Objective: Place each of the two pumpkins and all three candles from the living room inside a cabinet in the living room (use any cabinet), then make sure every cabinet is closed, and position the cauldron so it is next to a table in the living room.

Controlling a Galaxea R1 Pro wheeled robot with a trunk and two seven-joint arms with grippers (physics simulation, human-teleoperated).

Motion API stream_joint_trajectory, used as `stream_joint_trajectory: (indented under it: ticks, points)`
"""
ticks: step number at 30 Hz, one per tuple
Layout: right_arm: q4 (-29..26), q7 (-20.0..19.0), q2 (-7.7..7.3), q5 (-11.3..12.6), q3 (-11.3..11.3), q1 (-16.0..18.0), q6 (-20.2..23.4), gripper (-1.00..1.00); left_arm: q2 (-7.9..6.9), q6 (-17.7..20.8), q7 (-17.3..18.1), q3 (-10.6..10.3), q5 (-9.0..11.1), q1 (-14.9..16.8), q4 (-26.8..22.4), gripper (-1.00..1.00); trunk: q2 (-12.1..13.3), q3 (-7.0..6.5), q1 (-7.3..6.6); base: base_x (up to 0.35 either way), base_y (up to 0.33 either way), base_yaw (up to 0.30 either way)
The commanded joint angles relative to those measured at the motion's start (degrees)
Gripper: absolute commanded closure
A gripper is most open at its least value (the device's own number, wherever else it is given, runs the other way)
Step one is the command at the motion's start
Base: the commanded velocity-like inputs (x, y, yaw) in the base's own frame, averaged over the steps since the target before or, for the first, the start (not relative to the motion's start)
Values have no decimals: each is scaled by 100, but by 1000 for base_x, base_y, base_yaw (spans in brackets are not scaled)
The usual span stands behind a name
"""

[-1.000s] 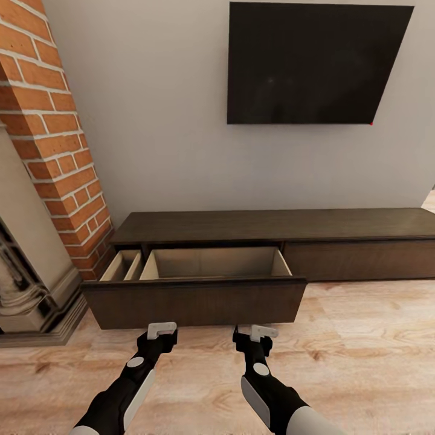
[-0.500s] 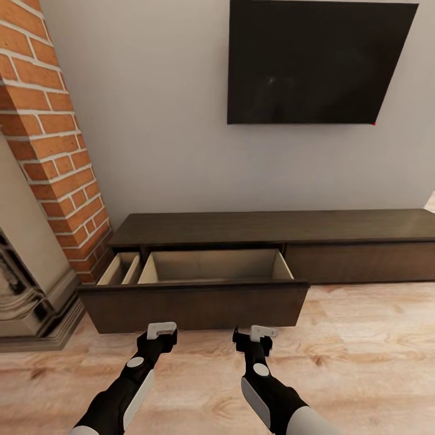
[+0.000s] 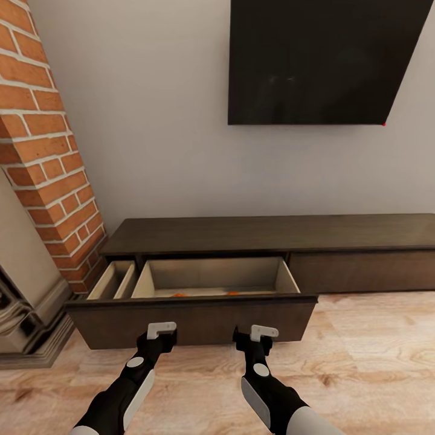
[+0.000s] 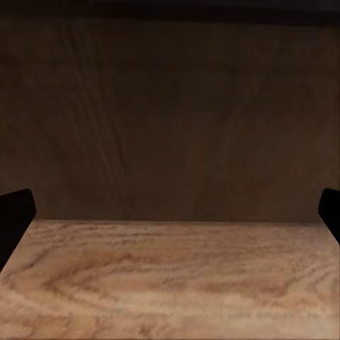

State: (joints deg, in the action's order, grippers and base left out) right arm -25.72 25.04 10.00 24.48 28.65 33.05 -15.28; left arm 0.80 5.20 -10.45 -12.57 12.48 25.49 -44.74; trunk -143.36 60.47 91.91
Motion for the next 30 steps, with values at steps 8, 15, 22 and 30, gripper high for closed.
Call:
stream_joint_trajectory:
  ticks: [8,15,22,30]
  points:
    - [0,0,0,7,0,0,-30,-100,5,-111,6,-1,0,0,0,-100,0,0,0,9,0,0]
    - [9,-8,0,4,5,0,-50,-100,1,-127,0,8,7,0,0,-100,0,0,0,113,0,0]
    - [57,-8,0,4,12,0,-39,-100,7,-127,-24,29,9,0,0,-100,-4,66,8,11,0,0]
    - [90,-14,0,4,17,0,-37,-100,8,-132,-40,63,17,0,0,-100,-15,244,28,0,0,0]
